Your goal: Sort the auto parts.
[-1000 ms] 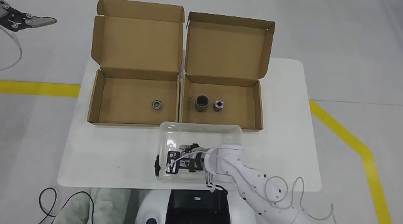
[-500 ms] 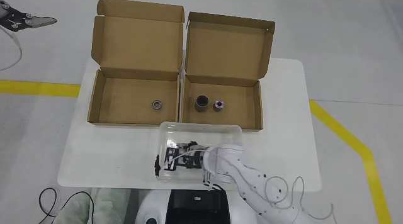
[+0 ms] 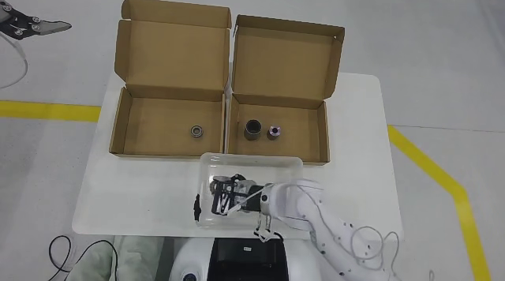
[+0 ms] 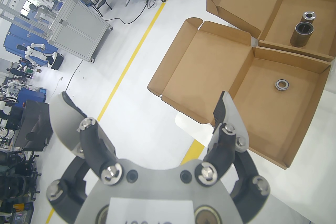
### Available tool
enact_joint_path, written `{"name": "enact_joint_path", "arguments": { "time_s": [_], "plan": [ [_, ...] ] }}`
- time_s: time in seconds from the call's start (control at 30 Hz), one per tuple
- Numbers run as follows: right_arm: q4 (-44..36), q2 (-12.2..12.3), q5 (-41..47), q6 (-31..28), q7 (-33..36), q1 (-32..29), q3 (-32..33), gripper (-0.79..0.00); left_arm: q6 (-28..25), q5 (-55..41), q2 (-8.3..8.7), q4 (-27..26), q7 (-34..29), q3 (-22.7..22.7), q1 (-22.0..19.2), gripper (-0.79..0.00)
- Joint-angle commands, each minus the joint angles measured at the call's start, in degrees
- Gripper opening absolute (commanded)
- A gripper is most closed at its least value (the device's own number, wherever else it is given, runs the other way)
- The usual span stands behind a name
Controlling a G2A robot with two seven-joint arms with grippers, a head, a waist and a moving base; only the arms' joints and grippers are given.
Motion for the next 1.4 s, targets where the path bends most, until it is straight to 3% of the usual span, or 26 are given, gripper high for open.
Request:
{"name": "enact_joint_path", "arguments": {
  "time_s": [0.0,0.47,0.9,1.37],
  "plan": [
    [-0.5,0.2,1.2,-0.5,-1.7,-0.1,0.5,-0.785,0.0,0.0,0.00,0.0,0.0,0.0,0.0,0.000],
    [-5.4,1.0,9.7,0.1,-12.7,0.2,5.0,-0.785,0.0,0.0,0.00,0.0,0.0,0.0,0.0,0.000],
    [-12.4,1.0,14.9,2.5,-11.9,5.7,7.5,-0.785,0.0,0.0,0.00,0.0,0.0,0.0,0.0,0.000],
    [-19.1,1.5,20.6,4.7,-10.9,7.8,11.9,-0.785,0.0,0.0,0.00,0.0,0.0,0.0,0.0,0.000]
  ]
}}
